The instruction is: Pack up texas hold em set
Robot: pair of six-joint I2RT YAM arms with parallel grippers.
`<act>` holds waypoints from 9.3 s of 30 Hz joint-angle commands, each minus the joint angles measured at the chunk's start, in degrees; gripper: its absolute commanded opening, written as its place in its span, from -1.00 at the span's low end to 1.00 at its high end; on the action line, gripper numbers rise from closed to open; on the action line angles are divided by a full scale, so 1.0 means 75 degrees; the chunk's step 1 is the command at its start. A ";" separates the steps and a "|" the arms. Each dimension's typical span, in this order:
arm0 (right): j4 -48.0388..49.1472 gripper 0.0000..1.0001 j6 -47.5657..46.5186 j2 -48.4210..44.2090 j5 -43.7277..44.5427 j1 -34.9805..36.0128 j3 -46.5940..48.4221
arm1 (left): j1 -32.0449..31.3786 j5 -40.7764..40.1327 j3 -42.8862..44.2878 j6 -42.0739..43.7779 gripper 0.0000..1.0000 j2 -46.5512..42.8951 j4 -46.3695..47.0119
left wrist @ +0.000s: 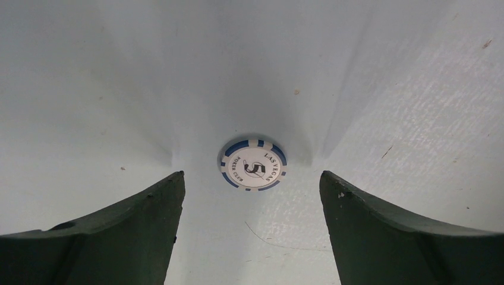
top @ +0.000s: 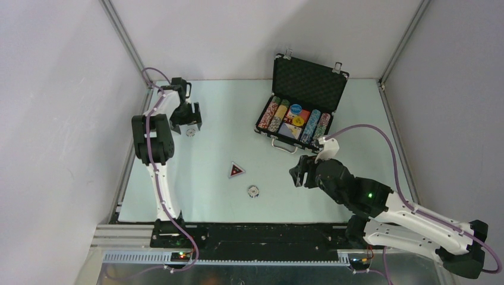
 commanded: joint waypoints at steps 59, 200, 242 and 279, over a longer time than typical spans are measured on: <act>-0.0031 0.36 0.0102 -0.0260 0.0004 -0.0198 -0.0198 | 0.0318 0.0719 0.2730 0.0227 0.61 0.1588 -0.2522; -0.0296 0.40 -0.0012 -0.0718 -0.0528 -0.0836 -0.0606 | -0.1310 0.0736 0.3924 0.0730 0.51 0.0387 -0.2149; -0.0392 0.40 -0.0031 -0.0736 -0.0553 -0.0872 -0.0630 | -0.0299 0.1727 0.3374 -0.0033 0.97 0.1751 -0.1801; -0.0498 0.40 -0.0023 -0.0783 -0.0558 -0.0932 -0.0634 | -0.0137 0.3181 0.3369 -0.0164 0.99 0.1900 -0.2024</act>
